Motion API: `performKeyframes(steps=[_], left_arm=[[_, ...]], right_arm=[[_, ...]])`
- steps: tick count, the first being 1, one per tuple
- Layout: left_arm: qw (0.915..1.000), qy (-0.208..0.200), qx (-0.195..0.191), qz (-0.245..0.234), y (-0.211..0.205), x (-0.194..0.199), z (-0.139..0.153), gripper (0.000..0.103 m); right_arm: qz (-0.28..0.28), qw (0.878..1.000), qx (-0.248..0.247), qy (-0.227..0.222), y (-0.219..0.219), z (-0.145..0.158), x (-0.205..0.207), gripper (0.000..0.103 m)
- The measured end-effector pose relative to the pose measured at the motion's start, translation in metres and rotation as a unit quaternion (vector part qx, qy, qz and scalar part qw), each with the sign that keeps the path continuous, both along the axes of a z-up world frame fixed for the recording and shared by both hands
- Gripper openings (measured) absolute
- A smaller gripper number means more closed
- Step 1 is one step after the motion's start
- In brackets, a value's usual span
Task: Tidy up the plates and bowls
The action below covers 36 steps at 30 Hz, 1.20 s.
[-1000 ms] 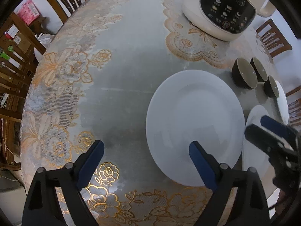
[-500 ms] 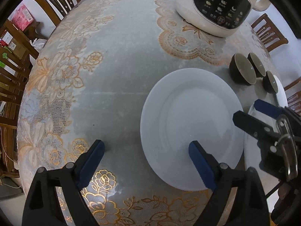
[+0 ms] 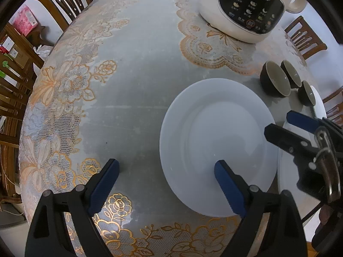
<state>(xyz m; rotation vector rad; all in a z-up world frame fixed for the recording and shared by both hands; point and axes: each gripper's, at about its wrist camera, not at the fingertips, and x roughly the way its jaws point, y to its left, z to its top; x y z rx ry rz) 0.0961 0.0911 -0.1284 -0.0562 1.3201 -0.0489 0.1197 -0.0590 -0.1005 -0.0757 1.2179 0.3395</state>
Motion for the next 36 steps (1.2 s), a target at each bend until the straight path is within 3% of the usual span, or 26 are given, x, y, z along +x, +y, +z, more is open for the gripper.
performKeyframes(steps=[10, 13, 17, 22, 26, 36], left_arm=[[1.0, 0.002, 0.0, 0.0, 0.002, -0.003, 0.002, 0.092], [1.0, 0.0, -0.002, 0.005, 0.002, -0.003, 0.004, 0.089], [0.9999, -0.006, -0.007, 0.008, 0.002, -0.006, 0.007, 0.077], [0.9998, -0.014, -0.015, -0.001, 0.003, -0.01, 0.009, 0.064], [0.9992, -0.012, -0.035, -0.014, 0.0, -0.011, 0.012, 0.044], [0.9991, -0.002, -0.042, -0.003, 0.007, -0.016, 0.014, 0.037]], right_arm=[[-0.008, 1.0, 0.025, 0.0, -0.011, 0.0, 0.001, 0.063], [0.001, 0.999, 0.032, 0.009, -0.007, -0.004, 0.006, 0.056], [0.015, 0.999, 0.03, 0.037, 0.004, -0.016, 0.006, 0.043], [0.012, 0.999, 0.02, 0.024, 0.007, -0.017, 0.002, 0.042], [0.002, 0.999, 0.024, 0.024, 0.006, -0.018, 0.001, 0.039], [-0.019, 0.999, 0.032, 0.028, 0.006, -0.015, 0.0, 0.039]])
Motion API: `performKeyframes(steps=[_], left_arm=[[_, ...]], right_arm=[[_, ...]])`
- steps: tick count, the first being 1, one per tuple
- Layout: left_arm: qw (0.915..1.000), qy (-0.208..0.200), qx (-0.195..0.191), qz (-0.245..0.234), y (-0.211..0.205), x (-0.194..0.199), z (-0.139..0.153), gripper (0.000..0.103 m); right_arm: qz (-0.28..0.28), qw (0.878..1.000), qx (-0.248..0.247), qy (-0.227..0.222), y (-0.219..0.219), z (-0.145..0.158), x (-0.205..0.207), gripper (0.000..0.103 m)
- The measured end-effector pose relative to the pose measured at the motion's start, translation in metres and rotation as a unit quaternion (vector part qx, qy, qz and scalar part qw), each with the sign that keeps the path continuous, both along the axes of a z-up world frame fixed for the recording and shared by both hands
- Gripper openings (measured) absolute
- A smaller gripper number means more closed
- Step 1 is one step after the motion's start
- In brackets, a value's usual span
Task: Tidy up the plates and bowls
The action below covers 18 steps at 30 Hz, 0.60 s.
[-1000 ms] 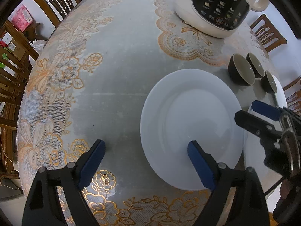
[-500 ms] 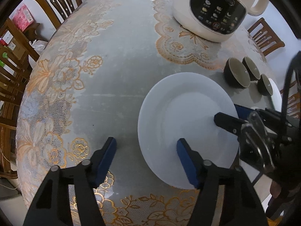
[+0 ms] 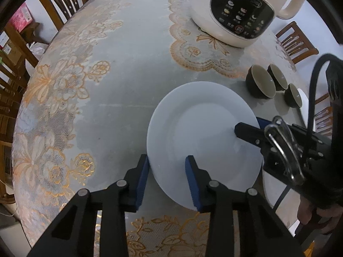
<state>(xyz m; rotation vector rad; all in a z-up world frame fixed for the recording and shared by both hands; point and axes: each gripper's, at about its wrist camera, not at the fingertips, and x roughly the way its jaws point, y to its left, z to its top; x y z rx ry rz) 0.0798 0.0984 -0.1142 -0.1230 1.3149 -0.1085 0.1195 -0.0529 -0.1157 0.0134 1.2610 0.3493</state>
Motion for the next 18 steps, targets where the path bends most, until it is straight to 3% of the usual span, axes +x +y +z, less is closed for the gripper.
performKeyframes(steps=[18], left_arm=[[0.999, 0.017, 0.005, 0.042, 0.048, -0.041, 0.006, 0.037]], right_arm=[[0.021, 0.999, 0.035, 0.027, 0.036, 0.0, -0.03, 0.039]])
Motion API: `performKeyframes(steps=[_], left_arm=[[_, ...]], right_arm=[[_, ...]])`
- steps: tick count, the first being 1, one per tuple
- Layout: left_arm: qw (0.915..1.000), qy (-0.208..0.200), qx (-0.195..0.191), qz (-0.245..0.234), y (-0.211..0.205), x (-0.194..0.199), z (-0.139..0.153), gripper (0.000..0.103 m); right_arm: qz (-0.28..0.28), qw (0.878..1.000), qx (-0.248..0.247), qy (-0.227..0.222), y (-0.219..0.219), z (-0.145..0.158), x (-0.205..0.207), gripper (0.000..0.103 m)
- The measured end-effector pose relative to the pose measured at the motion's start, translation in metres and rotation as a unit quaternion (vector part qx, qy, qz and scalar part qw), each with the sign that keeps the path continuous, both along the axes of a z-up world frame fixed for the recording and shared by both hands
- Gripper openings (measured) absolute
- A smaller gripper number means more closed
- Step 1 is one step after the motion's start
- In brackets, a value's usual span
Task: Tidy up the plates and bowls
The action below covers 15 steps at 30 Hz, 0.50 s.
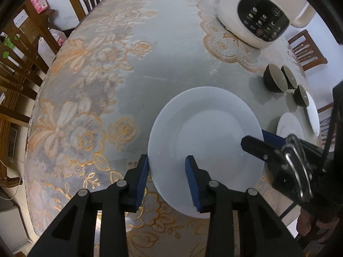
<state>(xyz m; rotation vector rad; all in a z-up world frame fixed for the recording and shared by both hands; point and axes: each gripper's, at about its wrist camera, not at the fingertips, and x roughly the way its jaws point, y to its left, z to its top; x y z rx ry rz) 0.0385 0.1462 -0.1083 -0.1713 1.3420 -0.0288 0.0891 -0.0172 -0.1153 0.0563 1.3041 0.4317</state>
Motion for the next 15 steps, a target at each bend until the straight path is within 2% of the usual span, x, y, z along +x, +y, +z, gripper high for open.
performKeyframes(steps=[15], left_arm=[[1.0, -0.005, 0.004, 0.002, 0.026, -0.021, 0.003, 0.037]], right_arm=[[0.003, 1.0, -0.004, 0.009, 0.025, -0.002, -0.025, 0.039]])
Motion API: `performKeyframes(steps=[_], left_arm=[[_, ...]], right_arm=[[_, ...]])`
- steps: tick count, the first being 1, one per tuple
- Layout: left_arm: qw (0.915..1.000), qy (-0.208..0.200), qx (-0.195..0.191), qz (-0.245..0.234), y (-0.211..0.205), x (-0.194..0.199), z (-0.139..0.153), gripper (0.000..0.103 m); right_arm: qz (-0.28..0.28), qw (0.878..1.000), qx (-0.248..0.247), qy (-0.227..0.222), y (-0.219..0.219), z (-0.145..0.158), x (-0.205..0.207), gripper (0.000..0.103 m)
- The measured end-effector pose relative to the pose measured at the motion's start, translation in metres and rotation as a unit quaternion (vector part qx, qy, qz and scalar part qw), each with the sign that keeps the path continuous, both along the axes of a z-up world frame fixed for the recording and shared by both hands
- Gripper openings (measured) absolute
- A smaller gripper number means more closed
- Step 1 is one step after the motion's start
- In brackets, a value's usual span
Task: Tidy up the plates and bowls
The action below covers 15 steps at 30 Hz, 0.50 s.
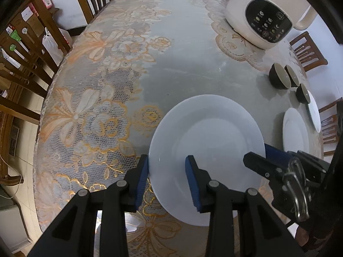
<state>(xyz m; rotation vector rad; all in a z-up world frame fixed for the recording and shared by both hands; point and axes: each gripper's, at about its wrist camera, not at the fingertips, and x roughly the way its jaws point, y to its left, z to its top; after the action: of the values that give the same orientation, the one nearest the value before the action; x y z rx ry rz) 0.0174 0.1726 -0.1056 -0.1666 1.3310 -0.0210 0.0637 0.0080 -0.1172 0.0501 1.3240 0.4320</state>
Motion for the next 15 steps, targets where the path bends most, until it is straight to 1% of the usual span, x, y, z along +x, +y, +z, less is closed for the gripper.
performKeyframes(steps=[15], left_arm=[[0.9994, -0.009, 0.006, -0.032, 0.0041, 0.0049, 0.0005, 0.037]], right_arm=[[-0.029, 1.0, -0.009, 0.0, 0.0094, -0.0039, -0.0075, 0.039]])
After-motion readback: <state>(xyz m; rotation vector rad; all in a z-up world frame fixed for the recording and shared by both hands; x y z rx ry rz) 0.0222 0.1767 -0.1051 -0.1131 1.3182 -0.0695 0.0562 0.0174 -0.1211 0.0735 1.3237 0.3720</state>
